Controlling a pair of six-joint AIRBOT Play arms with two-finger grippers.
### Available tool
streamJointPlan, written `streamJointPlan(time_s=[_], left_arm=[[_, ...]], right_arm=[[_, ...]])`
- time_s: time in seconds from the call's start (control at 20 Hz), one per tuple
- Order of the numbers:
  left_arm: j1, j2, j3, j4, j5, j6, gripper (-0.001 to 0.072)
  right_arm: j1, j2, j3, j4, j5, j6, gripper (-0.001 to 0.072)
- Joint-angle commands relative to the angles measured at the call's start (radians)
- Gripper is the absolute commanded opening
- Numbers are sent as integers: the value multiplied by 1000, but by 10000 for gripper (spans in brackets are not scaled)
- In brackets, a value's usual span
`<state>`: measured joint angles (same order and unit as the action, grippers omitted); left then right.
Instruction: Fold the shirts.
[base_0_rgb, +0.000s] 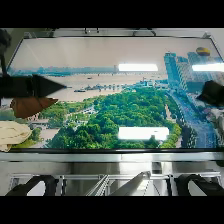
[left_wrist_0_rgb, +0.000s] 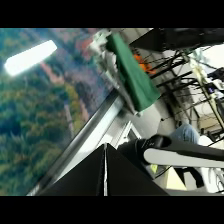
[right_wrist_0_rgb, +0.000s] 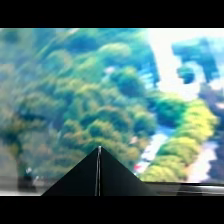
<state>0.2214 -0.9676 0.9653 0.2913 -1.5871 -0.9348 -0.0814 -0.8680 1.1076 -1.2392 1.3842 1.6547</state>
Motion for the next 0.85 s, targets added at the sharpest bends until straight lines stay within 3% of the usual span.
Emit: streamJointPlan(time_s=[0.0,0.15,0.8], left_arm=[[1,251,-312,114,101,-28,12],[1,380,-464,112,85,-68,28],[1,531,-489,108,95,-96,27]], right_arm=[[318,151,-180,-3,-113,14,23],[414,194,-311,-34,-195,87,23],[414,189,-310,-32,-202,81,23]])
